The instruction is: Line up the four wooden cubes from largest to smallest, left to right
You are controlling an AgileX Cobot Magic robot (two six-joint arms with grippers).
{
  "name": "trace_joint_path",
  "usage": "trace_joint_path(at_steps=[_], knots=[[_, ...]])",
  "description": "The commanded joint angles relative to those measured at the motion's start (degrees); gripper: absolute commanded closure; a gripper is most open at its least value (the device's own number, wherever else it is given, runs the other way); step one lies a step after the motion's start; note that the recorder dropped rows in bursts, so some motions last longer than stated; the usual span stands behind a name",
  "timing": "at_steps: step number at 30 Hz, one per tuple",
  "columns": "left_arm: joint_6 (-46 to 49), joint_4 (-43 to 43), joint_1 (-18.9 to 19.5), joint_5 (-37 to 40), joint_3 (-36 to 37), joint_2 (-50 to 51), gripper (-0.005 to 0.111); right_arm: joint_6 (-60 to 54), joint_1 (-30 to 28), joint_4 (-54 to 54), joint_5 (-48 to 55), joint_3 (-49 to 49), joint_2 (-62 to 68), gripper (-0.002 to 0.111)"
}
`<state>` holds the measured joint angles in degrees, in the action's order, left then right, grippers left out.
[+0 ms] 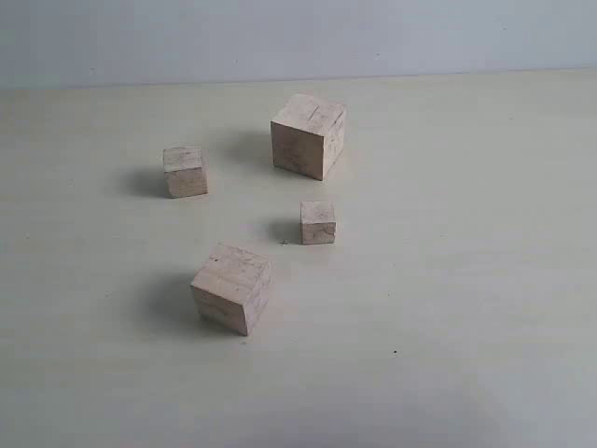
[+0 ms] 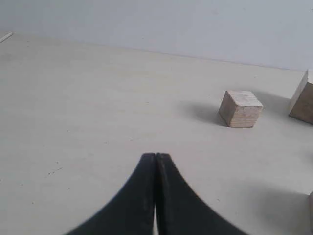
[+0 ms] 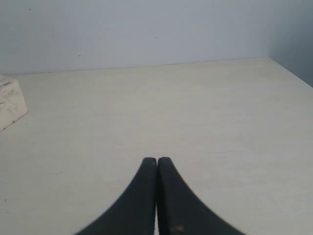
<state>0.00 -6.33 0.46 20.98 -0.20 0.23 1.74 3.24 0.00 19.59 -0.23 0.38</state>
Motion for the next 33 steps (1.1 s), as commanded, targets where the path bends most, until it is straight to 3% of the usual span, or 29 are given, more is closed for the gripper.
trace_joint_path(at_steps=[1, 20, 27, 33], knots=[[0.0, 0.2, -0.4, -0.5, 0.2, -0.2, 0.107, -0.2, 0.1, 0.0, -0.3, 0.2, -0.4, 0.108], [0.0, 0.2, -0.4, -0.5, 0.2, -0.2, 0.107, -0.2, 0.1, 0.0, -2.1, 0.2, -0.4, 0.108], [0.0, 0.2, -0.4, -0.5, 0.2, -0.2, 0.107, -0.2, 0.1, 0.0, -28.3, 0.2, -0.4, 0.108], [0.0, 0.2, -0.4, -0.5, 0.2, -0.2, 0.107, -0.2, 0.1, 0.0, -37.5, 0.2, -0.4, 0.108]])
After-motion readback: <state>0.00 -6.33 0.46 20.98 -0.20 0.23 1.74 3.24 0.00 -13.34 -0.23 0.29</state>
